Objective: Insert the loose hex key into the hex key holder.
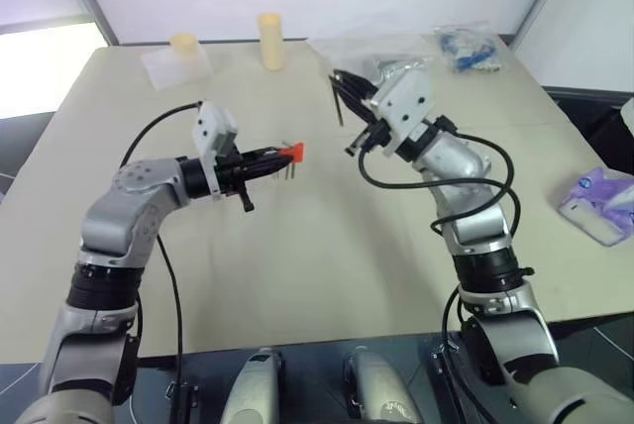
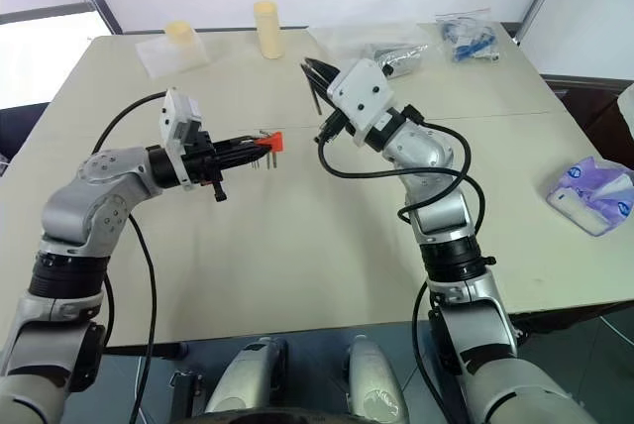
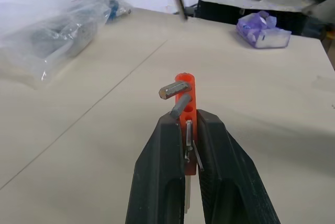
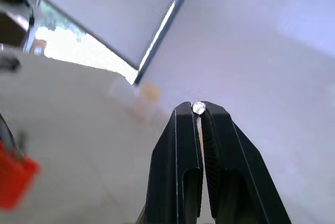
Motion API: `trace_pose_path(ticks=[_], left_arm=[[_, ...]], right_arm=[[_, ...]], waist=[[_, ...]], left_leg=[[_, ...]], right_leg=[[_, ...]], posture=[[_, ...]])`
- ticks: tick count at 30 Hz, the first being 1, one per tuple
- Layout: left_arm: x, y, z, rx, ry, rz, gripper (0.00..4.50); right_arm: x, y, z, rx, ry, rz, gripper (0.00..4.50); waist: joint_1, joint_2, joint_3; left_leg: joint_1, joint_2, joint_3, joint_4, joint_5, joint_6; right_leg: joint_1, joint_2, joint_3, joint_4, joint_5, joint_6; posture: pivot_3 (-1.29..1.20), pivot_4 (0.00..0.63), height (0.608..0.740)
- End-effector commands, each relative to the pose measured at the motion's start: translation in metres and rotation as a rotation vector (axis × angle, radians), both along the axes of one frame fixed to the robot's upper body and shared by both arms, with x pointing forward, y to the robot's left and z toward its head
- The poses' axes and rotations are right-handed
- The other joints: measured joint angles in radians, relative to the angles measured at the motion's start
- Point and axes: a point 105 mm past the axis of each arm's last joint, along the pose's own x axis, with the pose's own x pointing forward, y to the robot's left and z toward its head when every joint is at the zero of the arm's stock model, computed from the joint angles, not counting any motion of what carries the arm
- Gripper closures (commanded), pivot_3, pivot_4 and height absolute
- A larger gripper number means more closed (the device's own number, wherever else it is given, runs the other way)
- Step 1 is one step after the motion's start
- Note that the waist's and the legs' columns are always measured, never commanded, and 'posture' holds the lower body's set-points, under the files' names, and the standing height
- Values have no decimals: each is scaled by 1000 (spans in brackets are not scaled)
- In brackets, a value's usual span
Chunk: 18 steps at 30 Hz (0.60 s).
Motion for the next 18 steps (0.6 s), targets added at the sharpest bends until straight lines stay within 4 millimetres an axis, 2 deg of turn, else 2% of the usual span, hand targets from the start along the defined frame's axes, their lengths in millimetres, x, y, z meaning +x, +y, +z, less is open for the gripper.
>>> trace_pose_path(ticks=[1,6,18], left_arm=[[3,-5,14,-16,-62,-12,4500],[7,-13,22,-40,-82,-20,4500],[8,-15,29,-52,-97,-22,4500]], right_arm=[[-18,5,29,83,-101,23,4443],[-24,17,32,129,-108,48,4443],[-23,34,14,166,-96,57,4443]], waist=[[0,0,0],[-1,0,0],[-4,0,0]], left_leg=[[0,0,0,0,0,0],[0,0,0,-1,0,0],[0,0,0,-1,0,0]], right_leg=[[0,0,0,0,0,0],[0,0,0,0,0,0],[0,0,0,0,0,0]], posture=[[0,150,740],[0,150,740],[0,150,740]])
